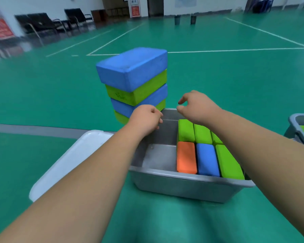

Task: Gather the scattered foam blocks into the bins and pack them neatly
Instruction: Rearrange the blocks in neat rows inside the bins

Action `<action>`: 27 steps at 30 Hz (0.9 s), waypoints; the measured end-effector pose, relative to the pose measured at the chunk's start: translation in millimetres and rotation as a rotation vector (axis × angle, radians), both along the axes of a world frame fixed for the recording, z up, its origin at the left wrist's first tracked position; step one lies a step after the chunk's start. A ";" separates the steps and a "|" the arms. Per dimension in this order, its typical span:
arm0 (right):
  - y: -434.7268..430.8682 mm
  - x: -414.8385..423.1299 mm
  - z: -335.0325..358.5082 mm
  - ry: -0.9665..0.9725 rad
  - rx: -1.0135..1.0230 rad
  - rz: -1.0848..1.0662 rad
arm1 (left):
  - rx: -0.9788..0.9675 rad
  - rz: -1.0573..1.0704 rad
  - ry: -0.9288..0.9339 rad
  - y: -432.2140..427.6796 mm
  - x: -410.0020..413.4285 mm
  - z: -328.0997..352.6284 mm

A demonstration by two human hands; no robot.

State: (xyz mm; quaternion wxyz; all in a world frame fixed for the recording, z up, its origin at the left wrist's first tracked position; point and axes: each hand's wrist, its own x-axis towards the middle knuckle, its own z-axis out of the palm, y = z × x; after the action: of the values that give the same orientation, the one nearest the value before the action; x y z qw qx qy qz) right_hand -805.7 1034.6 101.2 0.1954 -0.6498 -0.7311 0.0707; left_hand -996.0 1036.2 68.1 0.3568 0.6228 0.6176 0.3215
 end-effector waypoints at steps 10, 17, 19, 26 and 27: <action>9.1 -59.0 35.5 0.196 0.192 0.091 | 0.310 0.461 0.148 -5.5 -54.4 74.9; 7.7 -106.6 45.5 0.373 0.273 0.089 | 0.305 0.569 -0.104 7.3 -85.0 73.2; 5.8 -114.4 42.0 0.357 0.253 0.103 | 0.276 0.587 -0.189 18.6 -95.7 65.0; 15.4 -123.7 28.6 0.330 0.133 0.129 | 0.052 0.333 -0.486 31.8 -114.1 65.4; 14.4 -125.9 28.4 0.336 0.118 0.142 | 0.042 0.284 -0.513 30.8 -113.1 64.6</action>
State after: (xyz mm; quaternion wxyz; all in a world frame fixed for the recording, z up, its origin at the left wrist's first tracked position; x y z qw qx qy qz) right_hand -931.7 1049.0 129.6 0.3473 -0.5630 -0.7351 0.1489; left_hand -1109.1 1067.0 132.8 0.4397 0.4359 0.5814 0.5279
